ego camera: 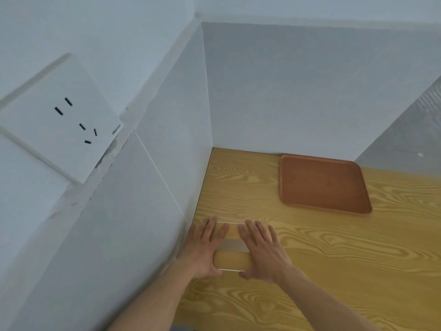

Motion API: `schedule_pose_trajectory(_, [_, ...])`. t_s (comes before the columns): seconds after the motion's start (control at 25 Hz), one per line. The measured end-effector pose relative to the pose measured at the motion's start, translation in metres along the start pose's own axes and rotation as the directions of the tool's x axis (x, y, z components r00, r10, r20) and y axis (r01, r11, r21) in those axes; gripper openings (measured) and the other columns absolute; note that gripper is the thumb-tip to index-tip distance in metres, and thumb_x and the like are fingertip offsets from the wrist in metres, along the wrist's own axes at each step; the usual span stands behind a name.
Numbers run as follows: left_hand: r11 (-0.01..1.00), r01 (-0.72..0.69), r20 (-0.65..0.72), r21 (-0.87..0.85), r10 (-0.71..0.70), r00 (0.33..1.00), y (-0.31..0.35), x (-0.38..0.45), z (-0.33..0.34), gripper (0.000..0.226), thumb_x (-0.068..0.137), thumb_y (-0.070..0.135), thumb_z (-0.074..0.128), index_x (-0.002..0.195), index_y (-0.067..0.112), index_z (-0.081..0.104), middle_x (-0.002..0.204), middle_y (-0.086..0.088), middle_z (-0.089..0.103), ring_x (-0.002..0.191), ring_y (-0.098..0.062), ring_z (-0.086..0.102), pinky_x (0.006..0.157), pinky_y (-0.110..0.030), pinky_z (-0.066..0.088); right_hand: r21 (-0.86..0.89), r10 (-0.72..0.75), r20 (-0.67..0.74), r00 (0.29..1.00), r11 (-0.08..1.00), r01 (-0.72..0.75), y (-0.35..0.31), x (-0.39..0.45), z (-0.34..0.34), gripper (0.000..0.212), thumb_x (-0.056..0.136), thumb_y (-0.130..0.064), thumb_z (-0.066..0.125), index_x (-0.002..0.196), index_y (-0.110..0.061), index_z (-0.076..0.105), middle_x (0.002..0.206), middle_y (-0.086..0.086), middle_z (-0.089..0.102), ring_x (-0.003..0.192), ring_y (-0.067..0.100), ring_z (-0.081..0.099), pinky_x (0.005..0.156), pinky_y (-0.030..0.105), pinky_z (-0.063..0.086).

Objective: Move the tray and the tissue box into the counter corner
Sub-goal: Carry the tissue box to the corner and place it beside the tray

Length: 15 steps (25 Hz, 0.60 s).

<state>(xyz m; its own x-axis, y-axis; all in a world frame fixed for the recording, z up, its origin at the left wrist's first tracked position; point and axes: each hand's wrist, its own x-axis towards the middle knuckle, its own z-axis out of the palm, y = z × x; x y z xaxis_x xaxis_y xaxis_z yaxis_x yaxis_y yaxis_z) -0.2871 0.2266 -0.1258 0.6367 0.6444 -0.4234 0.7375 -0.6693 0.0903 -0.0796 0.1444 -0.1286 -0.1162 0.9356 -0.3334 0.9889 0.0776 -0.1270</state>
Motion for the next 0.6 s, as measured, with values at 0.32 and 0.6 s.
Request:
schedule_pose_trajectory(0.32, [0.996,0.081,-0.213,-0.030,-0.086,0.973,0.041,-0.042,0.042,0.087,0.088,0.040,0.055,0.158,0.018,0.007,0.165,-0.016,-0.011,0.151,-0.038,-0.004,0.121,-0.056,0.001,-0.019,-0.029,-0.128,0.991,0.999,0.027,-0.016,-0.042,0.025,0.091,0.091,-0.069,0.043,0.158,-0.013,0.016,0.167,0.015,0.006,0.153,0.035,0.002,0.115,0.063,0.008])
schedule_pose_trajectory(0.6, [0.996,0.073,-0.227,-0.049,-0.082,0.970,0.043,-0.050,0.059,0.082,0.093,0.042,0.047,0.158,0.017,0.004,0.165,-0.019,-0.006,0.151,-0.037,-0.010,0.119,-0.053,0.009,-0.026,-0.028,-0.110,0.994,0.999,0.025,-0.019,-0.050,0.037,0.074,0.098,-0.059,0.039,0.159,-0.025,0.013,0.167,0.015,0.004,0.153,0.033,0.000,0.116,0.062,0.009])
